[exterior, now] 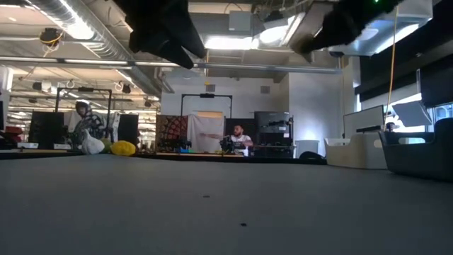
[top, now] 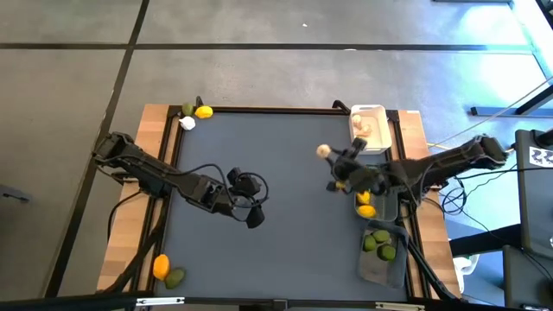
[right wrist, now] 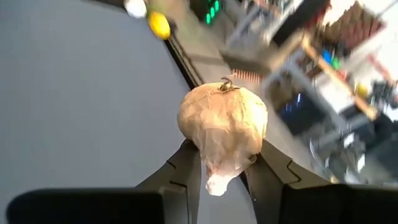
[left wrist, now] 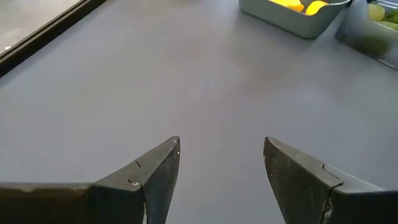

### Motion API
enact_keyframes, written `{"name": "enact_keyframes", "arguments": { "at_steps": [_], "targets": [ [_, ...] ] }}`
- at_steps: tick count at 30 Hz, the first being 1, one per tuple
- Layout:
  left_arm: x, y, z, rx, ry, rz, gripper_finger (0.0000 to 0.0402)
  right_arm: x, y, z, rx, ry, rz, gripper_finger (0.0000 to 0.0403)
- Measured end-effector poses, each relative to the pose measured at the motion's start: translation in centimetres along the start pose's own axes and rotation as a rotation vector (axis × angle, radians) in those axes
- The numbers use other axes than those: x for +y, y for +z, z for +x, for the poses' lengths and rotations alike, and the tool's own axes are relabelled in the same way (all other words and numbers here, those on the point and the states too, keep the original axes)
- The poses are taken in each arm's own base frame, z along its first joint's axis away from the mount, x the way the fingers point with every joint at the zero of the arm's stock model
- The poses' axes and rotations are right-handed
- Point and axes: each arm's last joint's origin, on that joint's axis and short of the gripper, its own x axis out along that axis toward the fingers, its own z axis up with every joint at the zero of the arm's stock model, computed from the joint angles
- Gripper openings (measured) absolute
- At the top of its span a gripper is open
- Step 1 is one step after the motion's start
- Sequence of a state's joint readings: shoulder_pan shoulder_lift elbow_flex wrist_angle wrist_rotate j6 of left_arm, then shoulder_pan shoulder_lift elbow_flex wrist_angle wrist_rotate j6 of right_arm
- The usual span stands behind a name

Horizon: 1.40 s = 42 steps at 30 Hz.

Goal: Sort produce into baskets
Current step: Put the white garlic into the white bin

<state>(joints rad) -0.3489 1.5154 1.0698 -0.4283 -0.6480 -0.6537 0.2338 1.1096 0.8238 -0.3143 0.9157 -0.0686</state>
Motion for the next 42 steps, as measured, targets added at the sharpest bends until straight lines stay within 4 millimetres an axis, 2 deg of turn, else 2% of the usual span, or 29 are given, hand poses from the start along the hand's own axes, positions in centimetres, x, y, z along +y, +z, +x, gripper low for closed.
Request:
{"name": "enact_keyframes", "arguments": {
  "at_steps": [11, 22, 31, 42],
  "targets": [
    [0.1, 0.1, 0.1, 0.001, 0.004, -0.004, 0.0227, -7.4, -4.2, 4.2, 0.363, -0.089, 0.108, 0.0097],
    [0.1, 0.1, 0.1, 0.001, 0.004, -0.050, 0.0227, -12.2, -8.2, 6.8, 0.607, -0.052, 0.305, 0.0098],
    [0.1, 0.1, 0.1, 0.001, 0.004, -0.050, 0.0227, -14.2, -11.5, 9.4, 0.785, -0.027, 0.423, 0.0098],
    [0.1, 0.1, 0.1, 0.001, 0.004, -0.049, 0.0227, -14.2, -14.7, 11.9, 0.962, 0.020, 0.468, 0.0098]
  ]
}}
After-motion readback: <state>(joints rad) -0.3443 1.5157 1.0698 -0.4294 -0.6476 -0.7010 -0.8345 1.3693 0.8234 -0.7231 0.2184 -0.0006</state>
